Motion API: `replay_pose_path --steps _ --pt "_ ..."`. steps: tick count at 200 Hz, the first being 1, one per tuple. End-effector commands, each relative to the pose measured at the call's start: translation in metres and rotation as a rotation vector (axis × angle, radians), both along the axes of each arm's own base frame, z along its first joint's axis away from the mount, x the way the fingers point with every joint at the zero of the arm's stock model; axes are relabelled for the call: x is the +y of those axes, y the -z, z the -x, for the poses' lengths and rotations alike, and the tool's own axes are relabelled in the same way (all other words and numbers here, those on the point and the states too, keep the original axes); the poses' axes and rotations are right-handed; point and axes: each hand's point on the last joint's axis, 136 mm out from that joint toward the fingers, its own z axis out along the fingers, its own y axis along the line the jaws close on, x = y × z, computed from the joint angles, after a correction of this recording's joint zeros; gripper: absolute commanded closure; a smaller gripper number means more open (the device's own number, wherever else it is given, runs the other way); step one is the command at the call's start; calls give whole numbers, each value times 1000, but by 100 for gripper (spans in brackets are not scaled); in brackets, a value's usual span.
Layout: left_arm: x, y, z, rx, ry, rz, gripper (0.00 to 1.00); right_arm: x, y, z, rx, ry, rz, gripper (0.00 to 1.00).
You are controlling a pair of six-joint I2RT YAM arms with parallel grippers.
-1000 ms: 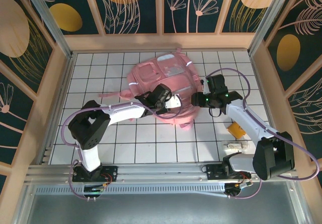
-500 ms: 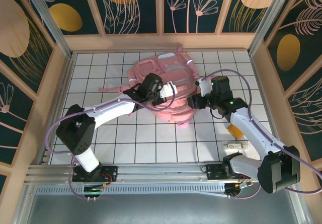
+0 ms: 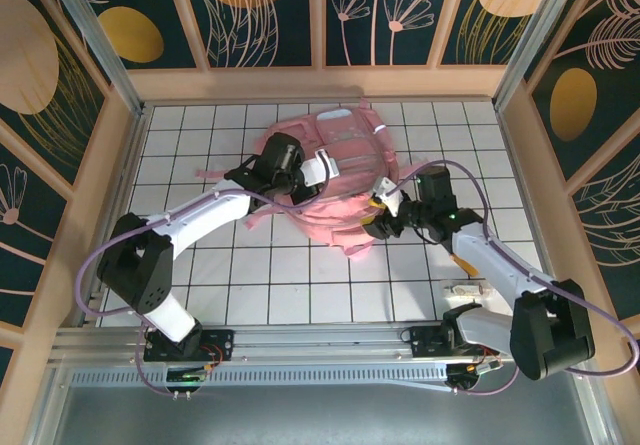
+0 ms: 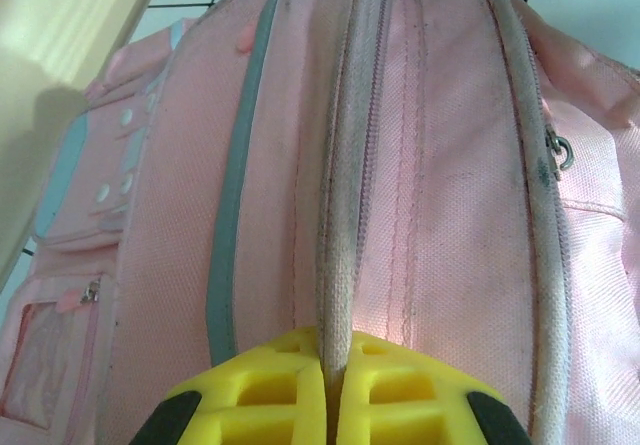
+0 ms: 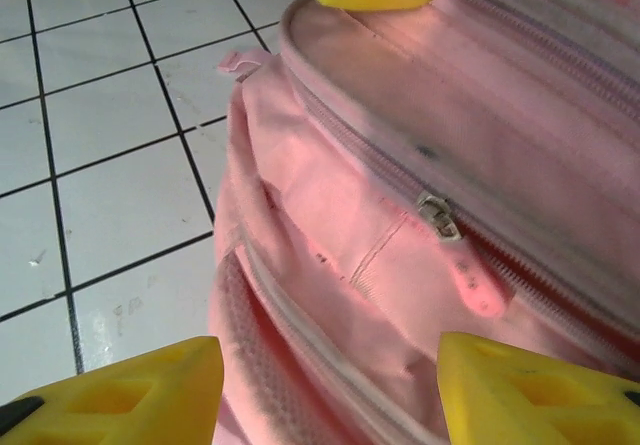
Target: Pack books, pencil case, and school supplies into a backpack
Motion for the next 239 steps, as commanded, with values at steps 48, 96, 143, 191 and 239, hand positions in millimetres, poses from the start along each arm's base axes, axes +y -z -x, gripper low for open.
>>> replay_pose_path --steps 48,96,143,191,239 --pt "-12 -32 16 -54 85 135 100 2 -9 -23 -153 -10 -120 41" --pt "-13 -35 19 -30 98 151 100 3 15 -30 -105 20 -88 45" --pt "-13 -29 17 -5 86 143 100 3 20 -19 -109 0 -78 58" --pt "-15 -30 20 3 103 152 100 -6 29 -24 -166 52 -9 52" --pt "-19 -34 23 13 127 174 100 13 25 -35 -212 30 8 57"
